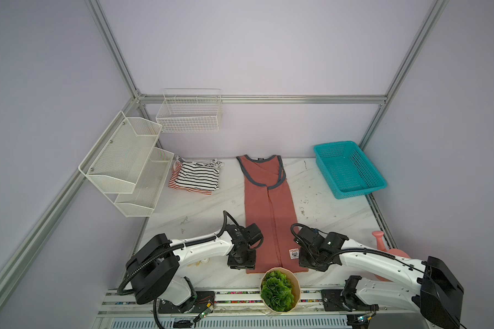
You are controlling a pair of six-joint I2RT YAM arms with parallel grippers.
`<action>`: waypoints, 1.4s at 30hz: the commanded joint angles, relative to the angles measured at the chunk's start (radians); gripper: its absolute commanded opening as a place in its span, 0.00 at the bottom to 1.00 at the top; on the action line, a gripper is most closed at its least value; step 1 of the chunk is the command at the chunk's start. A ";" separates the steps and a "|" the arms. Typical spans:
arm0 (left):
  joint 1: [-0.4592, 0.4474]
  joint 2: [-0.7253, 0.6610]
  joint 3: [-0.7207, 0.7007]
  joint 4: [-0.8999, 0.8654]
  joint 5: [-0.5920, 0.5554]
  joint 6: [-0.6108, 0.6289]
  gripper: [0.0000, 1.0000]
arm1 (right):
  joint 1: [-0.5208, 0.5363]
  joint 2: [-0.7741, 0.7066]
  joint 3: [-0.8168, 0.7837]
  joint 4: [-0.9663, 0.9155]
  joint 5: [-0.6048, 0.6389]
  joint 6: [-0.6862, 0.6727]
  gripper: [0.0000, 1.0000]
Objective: Fold and stack tank tops
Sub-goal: Fold the tank top at the center of the table.
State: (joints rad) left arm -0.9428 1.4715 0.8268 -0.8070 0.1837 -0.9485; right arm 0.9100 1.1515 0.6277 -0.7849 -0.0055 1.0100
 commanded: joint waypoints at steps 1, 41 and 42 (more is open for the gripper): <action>0.001 -0.031 -0.062 0.084 0.047 -0.063 0.53 | 0.004 0.002 -0.024 0.008 0.001 0.032 0.48; 0.086 -0.102 0.087 0.035 -0.072 -0.065 0.00 | 0.003 0.133 0.194 0.073 0.068 -0.015 0.00; 0.099 -0.100 0.100 0.035 -0.070 -0.055 0.00 | 0.003 0.147 0.205 0.072 0.079 -0.020 0.00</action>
State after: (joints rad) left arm -0.8734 1.4002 0.8257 -0.7563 0.1524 -1.0298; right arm 0.9100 1.2705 0.8013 -0.6876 0.0189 1.0065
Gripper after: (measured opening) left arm 0.048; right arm 0.061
